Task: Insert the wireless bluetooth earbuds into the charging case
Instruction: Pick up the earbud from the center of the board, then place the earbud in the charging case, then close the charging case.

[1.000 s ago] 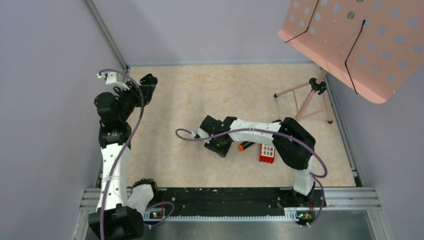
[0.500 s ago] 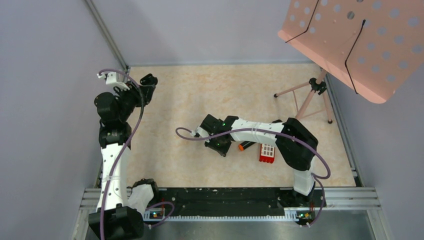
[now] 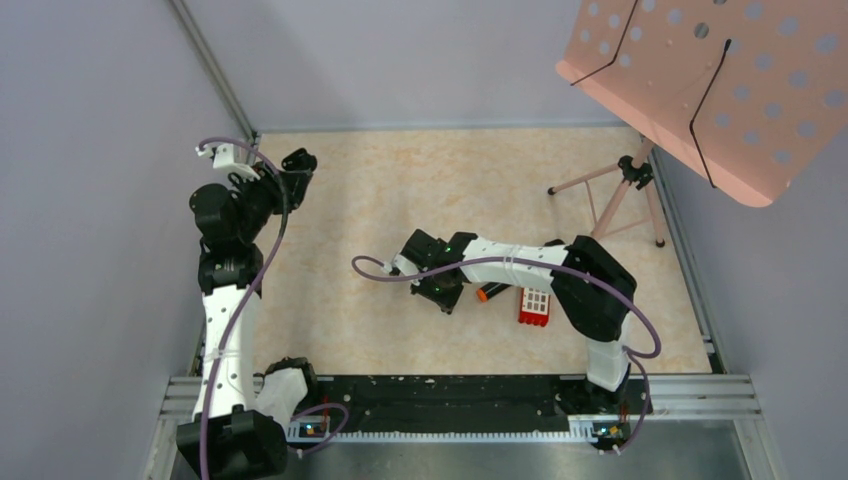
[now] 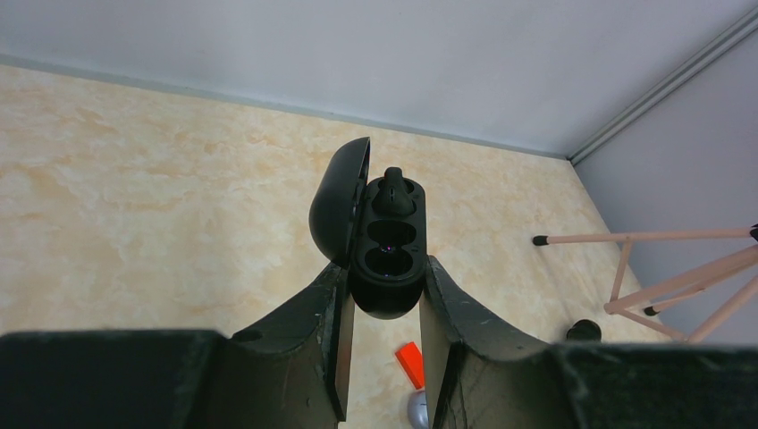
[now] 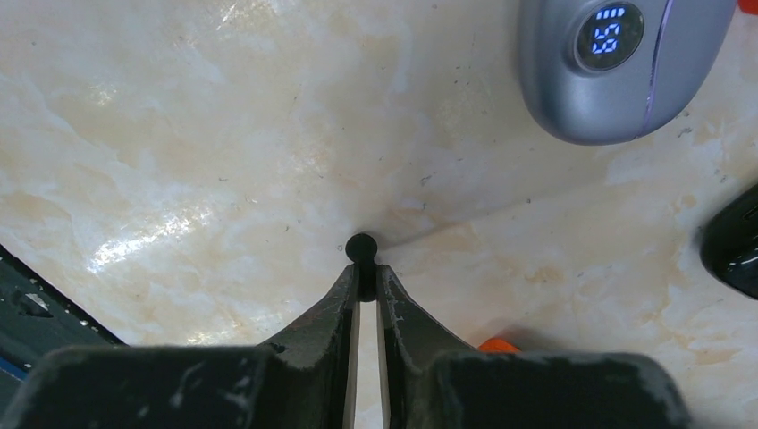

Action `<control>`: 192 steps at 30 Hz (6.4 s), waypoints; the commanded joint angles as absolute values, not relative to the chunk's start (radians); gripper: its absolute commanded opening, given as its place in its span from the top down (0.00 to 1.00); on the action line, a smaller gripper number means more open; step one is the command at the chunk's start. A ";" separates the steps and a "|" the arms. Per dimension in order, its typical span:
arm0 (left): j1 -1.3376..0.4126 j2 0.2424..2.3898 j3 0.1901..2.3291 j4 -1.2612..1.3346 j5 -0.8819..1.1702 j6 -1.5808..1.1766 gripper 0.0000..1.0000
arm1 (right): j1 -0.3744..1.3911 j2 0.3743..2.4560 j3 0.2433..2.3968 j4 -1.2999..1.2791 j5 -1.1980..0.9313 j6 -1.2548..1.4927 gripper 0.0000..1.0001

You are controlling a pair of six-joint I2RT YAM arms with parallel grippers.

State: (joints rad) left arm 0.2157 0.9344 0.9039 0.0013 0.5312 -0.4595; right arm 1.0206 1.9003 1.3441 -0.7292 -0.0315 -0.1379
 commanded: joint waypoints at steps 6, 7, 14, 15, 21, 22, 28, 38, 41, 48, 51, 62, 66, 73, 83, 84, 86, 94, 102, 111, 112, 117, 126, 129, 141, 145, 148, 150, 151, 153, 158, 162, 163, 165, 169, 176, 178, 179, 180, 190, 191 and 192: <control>0.221 0.962 0.890 0.094 0.575 -0.473 1.00 | 1.034 1.879 1.338 -0.732 -0.039 -0.160 0.98; 0.221 0.966 0.889 0.099 0.580 -0.469 1.00 | 1.032 1.878 1.341 -0.732 -0.042 -0.169 1.00; 0.219 0.990 0.860 0.207 0.763 -0.419 1.00 | 0.987 1.815 1.497 -0.817 -0.042 -0.365 1.00; 0.217 0.993 0.853 0.220 0.796 -0.407 1.00 | 0.971 1.806 1.541 -0.852 -0.068 -0.414 1.00; 0.156 1.005 0.799 0.264 1.006 -0.254 1.00 | 0.869 1.668 1.619 -0.906 -0.179 -0.695 1.00; 0.139 1.003 0.785 0.268 1.030 -0.229 1.00 | 0.854 1.644 1.621 -0.915 -0.198 -0.739 1.00; -0.011 1.031 0.776 0.130 1.117 0.050 1.00 | 0.823 1.569 1.752 -0.982 -0.296 -0.930 1.00; -0.145 1.100 0.802 0.009 1.176 0.247 1.00 | 0.829 1.702 2.093 -1.000 -0.413 -0.726 1.00; -0.163 1.106 0.816 -0.058 1.194 0.298 1.00 | 0.829 1.725 2.131 -1.004 -0.480 -0.694 1.00; -0.195 1.109 0.834 -0.094 1.190 0.361 1.00 | 0.840 1.770 2.148 -1.027 -0.566 -0.658 1.00; -0.199 1.108 0.852 -0.096 1.184 0.368 1.00 | 0.839 1.782 2.149 -1.041 -0.583 -0.667 1.00; -0.211 1.123 0.939 -0.163 1.181 0.411 1.00 | 0.840 1.833 2.176 -1.057 -0.631 -0.672 1.00; -0.213 1.123 0.955 -0.162 1.180 0.405 1.00 | 0.840 1.845 2.184 -1.057 -0.631 -0.669 1.00; -0.215 1.129 0.978 -0.160 1.180 0.378 1.00 | 0.840 1.854 2.187 -1.057 -0.627 -0.668 1.00; -0.215 1.141 0.968 -0.036 1.161 0.229 1.00 | 0.847 1.849 2.188 -1.053 -0.592 -0.673 1.00; -0.215 1.141 0.968 -0.034 1.162 0.225 1.00 | 0.850 1.846 2.184 -1.049 -0.577 -0.678 1.00; -0.215 1.140 0.968 -0.033 1.161 0.221 1.00 | 0.858 1.839 2.173 -1.044 -0.556 -0.689 1.00; -0.215 1.137 0.968 -0.052 1.171 0.247 1.00 | 0.875 1.818 2.131 -0.971 -0.437 -0.686 1.00; -0.215 1.130 0.968 -0.057 1.165 0.241 1.00 | 0.875 1.819 2.117 -0.984 -0.460 -0.692 1.00; -0.213 1.132 0.963 -0.008 1.153 0.181 1.00 | 0.885 1.839 2.121 -1.013 -0.475 -0.687 1.00; -0.213 1.131 0.963 -0.008 1.155 0.175 1.00 | 0.885 1.843 2.120 -1.010 -0.468 -0.680 1.00; -0.213 1.127 0.955 0.025 1.162 0.174 1.00 | 0.884 1.850 2.108 -0.973 -0.414 -0.639 1.00; -0.213 1.126 0.953 -0.040 1.153 0.223 1.00 | 0.864 1.775 2.150 -0.973 -0.464 -0.593 0.75; -0.212 1.127 0.957 -0.056 1.153 0.234 1.00 | 0.852 1.730 2.150 -0.989 -0.492 -0.582 0.71; -0.213 1.116 0.975 -0.114 1.172 0.296 1.00 | 0.764 1.631 1.910 -0.890 -0.527 -0.574 0.36; -0.213 1.110 0.991 -0.141 1.170 0.321 1.00 | 0.758 1.577 1.747 -0.738 -0.536 -0.593 0.17; -0.214 1.114 0.996 -0.122 1.139 0.278 1.00 | 0.762 1.562 1.687 -0.689 -0.589 -0.622 0.15; -0.212 1.120 0.989 -0.051 1.080 0.182 1.00 | 0.772 1.570 1.681 -0.689 -0.605 -0.631 0.15; -0.212 1.122 0.983 -0.015 1.052 0.137 1.00 | 0.779 1.571 1.682 -0.691 -0.609 -0.635 0.16; -0.212 1.129 0.973 0.046 0.991 0.064 1.00 | 0.791 1.563 1.678 -0.687 -0.600 -0.646 0.16; -0.206 1.159 0.980 0.028 0.931 -0.015 1.00 | 0.799 1.504 1.639 -0.632 -0.507 -0.628 0.16; -0.199 1.157 0.955 0.049 0.948 -0.062 1.00 | 0.798 1.445 1.581 -0.621 -0.434 -0.645 0.16; -0.199 1.154 0.947 0.057 0.958 -0.066 1.00 | 0.797 1.437 1.564 -0.620 -0.413 -0.647 0.16; -0.198 1.157 0.941 0.068 0.962 -0.082 1.00 | 0.795 1.431 1.538 -0.618 -0.384 -0.647 0.16; -0.198 1.168 0.942 0.067 1.054 -0.063 1.00 | 0.773 1.453 1.536 -0.577 -0.362 -0.590 0.17; -0.199 1.183 0.968 -0.026 1.101 0.033 1.00 | 0.767 1.543 1.621 -0.537 -0.525 -0.597 0.16; -0.199 1.188 0.973 -0.028 1.097 0.037 1.00 | 0.770 1.557 1.630 -0.534 -0.592 -0.621 0.16; -0.199 1.192 0.976 -0.027 1.093 0.031 1.00 | 0.774 1.564 1.629 -0.534 -0.614 -0.637 0.16; -0.198 1.198 0.981 -0.022 1.086 0.019 1.00 | 0.783 1.567 1.626 -0.533 -0.624 -0.656 0.16; -0.168 1.248 0.966 0.145 0.952 -0.233 1.00 | 0.813 1.471 1.541 -0.533 -0.516 -0.702 0.18; -0.167 1.250 0.965 0.146 0.956 -0.232 1.00 | 0.813 1.461 1.529 -0.530 -0.486 -0.694 0.18; -0.167 1.251 0.964 0.139 0.958 -0.226 1.00 | 0.813 1.455 1.518 -0.525 -0.454 -0.682 0.18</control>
